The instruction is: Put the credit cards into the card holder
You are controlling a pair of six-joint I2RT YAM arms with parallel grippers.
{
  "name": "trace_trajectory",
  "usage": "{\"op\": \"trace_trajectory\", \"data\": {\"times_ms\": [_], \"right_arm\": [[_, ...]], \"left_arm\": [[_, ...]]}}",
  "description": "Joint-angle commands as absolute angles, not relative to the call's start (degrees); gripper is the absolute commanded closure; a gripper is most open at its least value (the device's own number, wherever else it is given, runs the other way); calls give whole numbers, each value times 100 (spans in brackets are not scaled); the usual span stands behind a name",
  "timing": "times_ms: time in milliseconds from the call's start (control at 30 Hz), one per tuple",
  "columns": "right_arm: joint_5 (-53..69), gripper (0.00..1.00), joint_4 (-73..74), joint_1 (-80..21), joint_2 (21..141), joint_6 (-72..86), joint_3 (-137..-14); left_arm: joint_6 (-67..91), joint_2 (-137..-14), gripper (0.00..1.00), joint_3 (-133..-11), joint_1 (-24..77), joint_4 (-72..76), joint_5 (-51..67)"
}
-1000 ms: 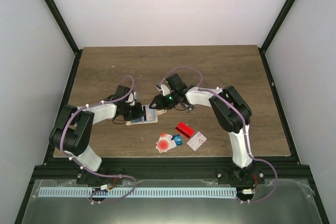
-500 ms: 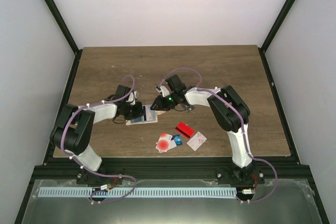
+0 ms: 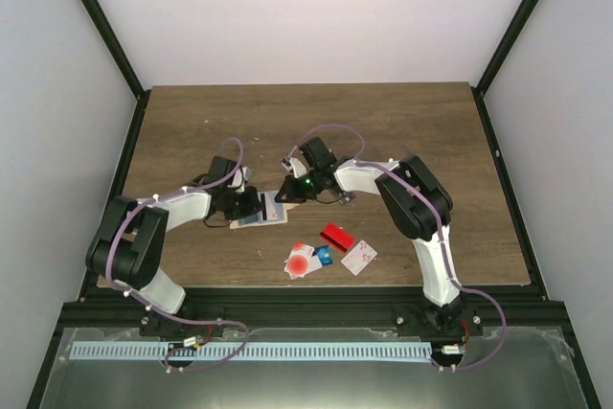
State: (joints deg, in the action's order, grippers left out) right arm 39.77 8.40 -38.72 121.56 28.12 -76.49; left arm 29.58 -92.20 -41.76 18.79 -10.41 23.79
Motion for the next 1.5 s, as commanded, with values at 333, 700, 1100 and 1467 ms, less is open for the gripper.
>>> {"op": "trace_trajectory", "data": {"times_ms": [333, 700, 1100, 1467], "right_arm": [[3460, 99, 1410, -4105, 11927, 2711, -8234], [3753, 99, 1378, -4370, 12106, 2777, -8387], [3636, 84, 1504, -4354, 12275, 2670, -8436], [3633, 73, 1211, -3841, 11524, 2660, -7772]], "left_arm": [[2885, -8288, 94, -3813, 1905, -1513, 1700], [2907, -8734, 96, -3669, 1914, -841, 2081], [2964, -8349, 88, -3815, 1907, -915, 1864], [2787, -8611, 72, -4132, 2090, -978, 2054]]}}
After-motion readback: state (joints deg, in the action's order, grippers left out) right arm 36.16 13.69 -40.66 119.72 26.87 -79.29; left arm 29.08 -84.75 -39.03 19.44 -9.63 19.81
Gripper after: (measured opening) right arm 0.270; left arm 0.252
